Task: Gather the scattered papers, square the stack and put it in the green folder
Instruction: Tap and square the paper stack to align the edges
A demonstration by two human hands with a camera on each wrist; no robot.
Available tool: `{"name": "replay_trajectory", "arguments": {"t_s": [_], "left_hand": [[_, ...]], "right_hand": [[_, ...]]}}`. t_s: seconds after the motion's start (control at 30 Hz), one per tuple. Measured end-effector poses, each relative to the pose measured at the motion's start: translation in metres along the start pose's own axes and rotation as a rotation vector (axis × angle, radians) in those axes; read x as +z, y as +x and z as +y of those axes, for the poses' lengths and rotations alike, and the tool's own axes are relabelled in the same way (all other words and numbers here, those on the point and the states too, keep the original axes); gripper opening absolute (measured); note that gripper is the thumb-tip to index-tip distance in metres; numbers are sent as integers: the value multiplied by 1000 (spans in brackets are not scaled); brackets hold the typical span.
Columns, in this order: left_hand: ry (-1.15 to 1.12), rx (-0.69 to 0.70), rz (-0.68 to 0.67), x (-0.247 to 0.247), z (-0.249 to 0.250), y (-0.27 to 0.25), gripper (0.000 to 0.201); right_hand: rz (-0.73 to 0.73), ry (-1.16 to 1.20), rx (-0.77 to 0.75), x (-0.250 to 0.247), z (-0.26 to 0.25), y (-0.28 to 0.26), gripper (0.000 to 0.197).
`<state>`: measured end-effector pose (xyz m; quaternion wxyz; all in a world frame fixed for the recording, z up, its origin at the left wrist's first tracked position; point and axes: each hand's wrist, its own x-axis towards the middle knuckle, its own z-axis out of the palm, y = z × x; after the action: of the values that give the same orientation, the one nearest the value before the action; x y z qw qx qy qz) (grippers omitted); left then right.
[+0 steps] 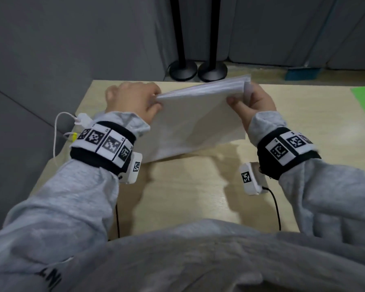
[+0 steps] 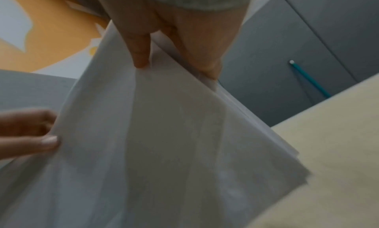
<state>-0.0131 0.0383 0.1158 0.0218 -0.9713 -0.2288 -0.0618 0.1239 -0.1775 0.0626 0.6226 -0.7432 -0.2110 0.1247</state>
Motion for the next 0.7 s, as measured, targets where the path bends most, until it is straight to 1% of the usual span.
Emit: {"name": "replay_trajectory", "arguments": {"t_s": [0.07,0.1,0.13,0.17,0.2,0.23,0.27,0.3,0.33,0.37,0.4,0.47,0.57,0.6,0.63,0.67,0.7], "left_hand": [[-77,-151,187,12,-21,-11,43],[-164,-219,287,20,-32,-20,57],[-308,-260,366,29,-44,-29,73],[-526,-312,393,37,-53,-37,88],[-756,-400,363,42,-56,-43,101],[-890,-512,272,48,-59,-47,108],[-929,-595,168,52,-60,-50,108],[-888,-664,61,55,-59,-49,101],[-849,-704,-19,59,-59,-48,91],[-859,-725,-50,60,-57,-44,82],[-927,-749,-40,61,-55,-40,78],[-1068,-797,38,61,-50,-33,76],[-1104,-712,197,53,-43,-26,40],[-1124,-685,251,49,-42,-24,35],[-1145,-675,288,46,-41,-24,36],[-1164,-663,317,45,-39,-26,42],[-1158,-659,304,51,-39,-28,51]], "right_hand": [[6,54,25,-5,7,0,25],[10,78,39,-8,9,0,25],[18,102,53,-10,11,0,25],[25,124,69,-13,12,0,26],[23,150,82,-15,13,-1,26],[14,185,96,-16,14,-1,27],[1,226,111,-17,14,-2,26],[-11,256,123,-18,15,-3,25],[-17,274,138,-18,16,-3,24],[-21,286,150,-18,17,-3,24],[-22,286,155,-18,17,-3,23],[5,264,143,-17,16,-2,23],[102,297,91,-14,8,-1,23],[139,317,69,-13,6,-1,24],[167,323,47,-11,5,-2,26],[180,306,36,-10,7,-5,28],[173,256,42,-8,11,-9,28]]}}
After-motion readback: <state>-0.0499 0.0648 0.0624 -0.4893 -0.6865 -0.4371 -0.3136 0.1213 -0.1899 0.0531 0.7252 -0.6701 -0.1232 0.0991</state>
